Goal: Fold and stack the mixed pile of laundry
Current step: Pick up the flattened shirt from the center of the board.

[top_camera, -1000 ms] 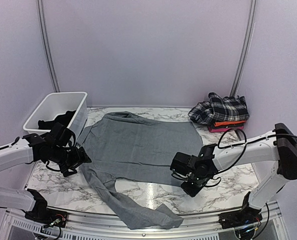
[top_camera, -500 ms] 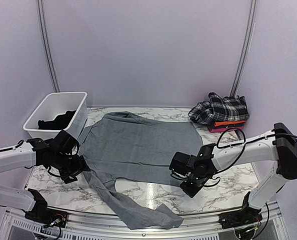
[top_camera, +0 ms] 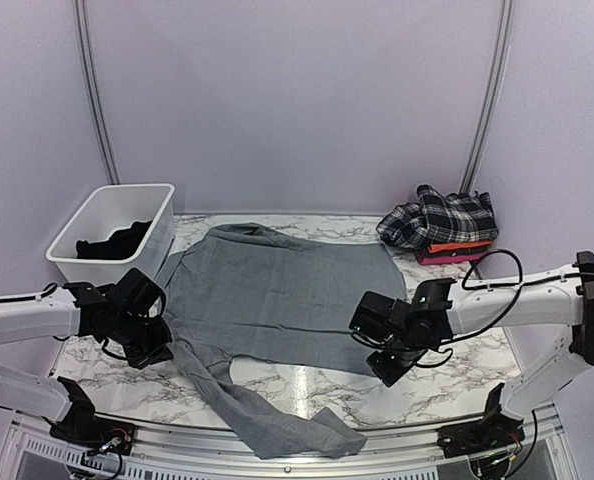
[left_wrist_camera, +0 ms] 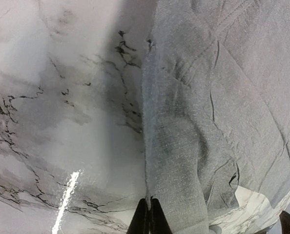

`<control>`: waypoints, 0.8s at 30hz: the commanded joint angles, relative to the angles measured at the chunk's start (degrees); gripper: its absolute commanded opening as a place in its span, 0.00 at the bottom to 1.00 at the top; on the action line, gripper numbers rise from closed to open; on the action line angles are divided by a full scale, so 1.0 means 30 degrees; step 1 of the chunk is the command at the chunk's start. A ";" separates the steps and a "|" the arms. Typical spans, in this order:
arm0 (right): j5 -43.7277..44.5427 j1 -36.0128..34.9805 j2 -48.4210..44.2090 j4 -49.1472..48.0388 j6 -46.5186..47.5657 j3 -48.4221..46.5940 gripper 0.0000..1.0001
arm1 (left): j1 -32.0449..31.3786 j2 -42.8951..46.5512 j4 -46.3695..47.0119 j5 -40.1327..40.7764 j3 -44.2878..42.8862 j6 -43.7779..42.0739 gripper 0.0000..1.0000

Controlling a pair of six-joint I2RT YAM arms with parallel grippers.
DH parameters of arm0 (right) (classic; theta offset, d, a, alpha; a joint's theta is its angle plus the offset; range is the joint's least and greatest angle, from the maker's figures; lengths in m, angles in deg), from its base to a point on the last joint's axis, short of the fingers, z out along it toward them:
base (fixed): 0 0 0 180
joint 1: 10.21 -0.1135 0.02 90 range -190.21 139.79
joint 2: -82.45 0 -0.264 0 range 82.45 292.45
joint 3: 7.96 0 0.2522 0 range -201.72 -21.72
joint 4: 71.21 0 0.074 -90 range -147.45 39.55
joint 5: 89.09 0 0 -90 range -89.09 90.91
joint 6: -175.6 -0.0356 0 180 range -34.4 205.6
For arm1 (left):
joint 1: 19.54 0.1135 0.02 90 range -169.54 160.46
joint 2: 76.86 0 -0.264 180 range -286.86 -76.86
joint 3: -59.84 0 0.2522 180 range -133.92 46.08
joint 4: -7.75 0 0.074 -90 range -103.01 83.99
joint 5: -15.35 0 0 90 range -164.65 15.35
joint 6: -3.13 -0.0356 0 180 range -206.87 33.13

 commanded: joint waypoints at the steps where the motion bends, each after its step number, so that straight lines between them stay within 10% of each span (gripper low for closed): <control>1: 0.0710 0.0021 -0.1063 0.0648 -0.0993 -0.0197 0.00 | 0.0020 0.0755 0.0089 -0.0031 0.0029 0.0396 0.00; 5: -0.0468 0.0163 -0.1640 -0.0289 -0.0032 0.0210 0.00 | 0.0042 0.1272 -0.0104 0.0182 -0.0294 0.0659 0.00; 8: -0.1696 0.0189 -0.0845 -0.0892 0.1034 0.0055 0.30 | 0.0079 0.0968 -0.0201 0.0056 -0.0514 0.0590 0.00; 11: -0.1734 0.0215 0.0505 -0.1016 0.1499 -0.0321 0.38 | 0.0184 0.0667 -0.0444 0.0085 -0.0760 0.0452 0.00; 24: -0.3265 0.2372 0.2255 -0.2501 0.2423 0.0511 0.38 | 0.0949 0.0453 -0.0948 0.0054 -0.1255 -0.0126 0.00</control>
